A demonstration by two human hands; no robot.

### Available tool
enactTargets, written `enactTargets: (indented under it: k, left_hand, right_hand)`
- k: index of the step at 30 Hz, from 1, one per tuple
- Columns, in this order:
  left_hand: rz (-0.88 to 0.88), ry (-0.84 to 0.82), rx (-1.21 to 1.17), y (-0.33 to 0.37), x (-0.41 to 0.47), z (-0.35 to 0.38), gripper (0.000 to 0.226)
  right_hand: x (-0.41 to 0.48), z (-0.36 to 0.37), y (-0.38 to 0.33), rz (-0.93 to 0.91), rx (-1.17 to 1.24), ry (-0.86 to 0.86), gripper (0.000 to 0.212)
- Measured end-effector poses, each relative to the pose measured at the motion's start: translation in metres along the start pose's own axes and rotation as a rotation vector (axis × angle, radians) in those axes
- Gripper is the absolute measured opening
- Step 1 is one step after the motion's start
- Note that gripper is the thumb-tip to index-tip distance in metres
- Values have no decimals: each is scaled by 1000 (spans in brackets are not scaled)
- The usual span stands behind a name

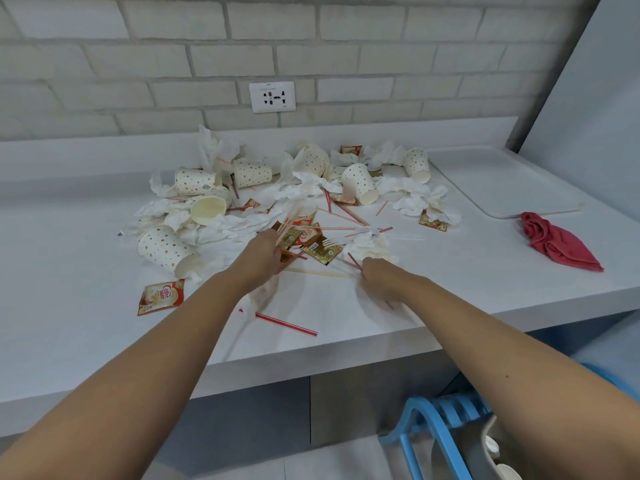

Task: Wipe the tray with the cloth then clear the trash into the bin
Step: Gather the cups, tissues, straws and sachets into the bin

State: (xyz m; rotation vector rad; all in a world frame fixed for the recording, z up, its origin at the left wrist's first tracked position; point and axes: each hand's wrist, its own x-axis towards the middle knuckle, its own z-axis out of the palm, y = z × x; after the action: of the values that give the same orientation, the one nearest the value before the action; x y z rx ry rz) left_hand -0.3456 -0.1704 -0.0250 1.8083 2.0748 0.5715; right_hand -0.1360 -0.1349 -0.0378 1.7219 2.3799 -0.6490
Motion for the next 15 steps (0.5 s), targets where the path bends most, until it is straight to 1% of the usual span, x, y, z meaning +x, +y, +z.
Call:
enactTargets:
  k: [2, 3, 5, 6, 7, 9, 11, 13, 15]
  left_hand:
    - [-14, 37, -43, -6, 0, -4, 18]
    - [-29, 53, -74, -9, -2, -6, 20]
    - [-65, 74, -149, -15, -3, -9, 22]
    - [-77, 80, -185, -18, -4, -10, 24]
    - [-88, 84, -216, -20, -3, -10, 24]
    - [-109, 90, -281, -24, -2, -10, 24]
    - [-143, 95, -368, -27, 0, -12, 23]
    - [-171, 103, -428, -29, 2, -13, 21]
    - [-181, 115, -452, -31, 2, -14, 20]
  right_hand:
    - [-1, -7, 1, 4, 13, -1, 25]
    - [-1, -9, -1, -1, 11, 8, 27]
    - [-2, -12, -9, -29, -1, 45, 15]
    - [-4, -12, -16, -70, 9, 68, 12]
    - [-8, -10, -25, -121, 35, 81, 17]
    - [-18, -2, -47, -240, 127, 43, 18]
    - [-28, 13, -69, -333, 171, -50, 19]
    - [-30, 30, -84, -375, 114, -101, 27]
    - [-25, 43, -88, -396, 53, -93, 27]
